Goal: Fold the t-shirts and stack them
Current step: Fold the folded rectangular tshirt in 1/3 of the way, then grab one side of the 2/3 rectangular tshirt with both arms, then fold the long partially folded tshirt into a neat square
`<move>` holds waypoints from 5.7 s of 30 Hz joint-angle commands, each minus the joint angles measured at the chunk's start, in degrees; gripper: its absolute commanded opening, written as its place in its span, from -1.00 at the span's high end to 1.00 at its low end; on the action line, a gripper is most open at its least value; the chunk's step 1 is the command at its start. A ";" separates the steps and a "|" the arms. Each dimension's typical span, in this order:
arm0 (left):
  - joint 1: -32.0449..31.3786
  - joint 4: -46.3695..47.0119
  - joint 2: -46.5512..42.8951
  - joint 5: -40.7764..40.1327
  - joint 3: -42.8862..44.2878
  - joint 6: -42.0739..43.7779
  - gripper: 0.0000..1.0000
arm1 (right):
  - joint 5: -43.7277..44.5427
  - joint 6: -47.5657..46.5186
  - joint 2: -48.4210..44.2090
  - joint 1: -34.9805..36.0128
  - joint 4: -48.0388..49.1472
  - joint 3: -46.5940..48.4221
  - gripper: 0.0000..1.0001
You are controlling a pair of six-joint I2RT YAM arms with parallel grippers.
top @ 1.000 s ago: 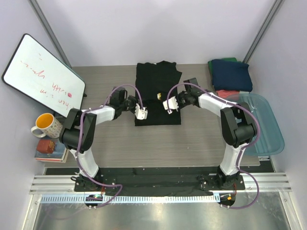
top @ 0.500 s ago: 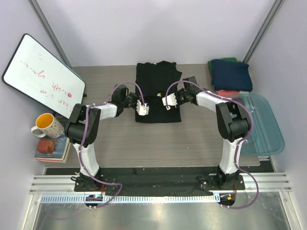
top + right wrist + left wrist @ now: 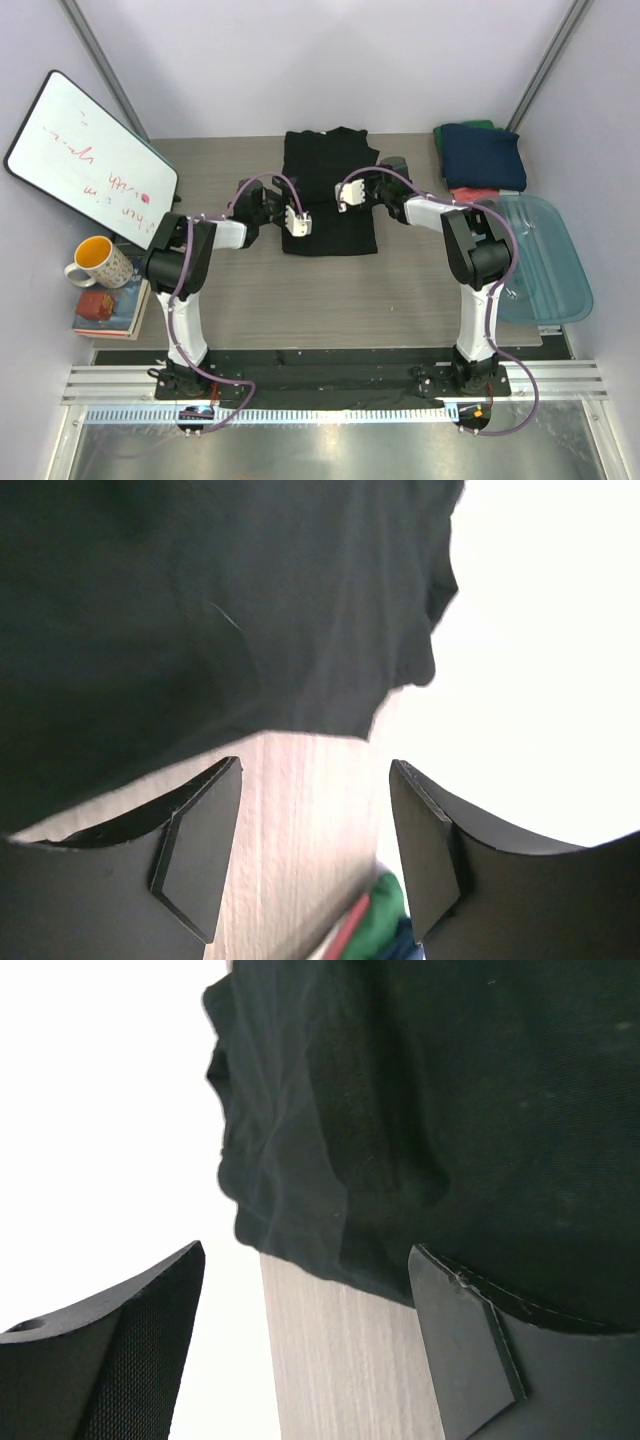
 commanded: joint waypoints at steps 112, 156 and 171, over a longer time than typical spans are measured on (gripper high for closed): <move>-6.08 -47.88 -27.61 8.53 -16.69 21.43 -0.74 | -13.51 -16.51 -28.42 2.02 -38.87 -22.80 -0.43; -6.34 -46.74 -15.64 -2.20 -6.13 11.59 0.99 | -11.75 -11.76 -19.44 5.10 -37.18 -17.00 0.97; -6.25 -72.63 -46.02 7.64 -6.84 5.87 0.99 | -19.22 -12.21 -38.42 5.27 -77.25 -4.52 0.97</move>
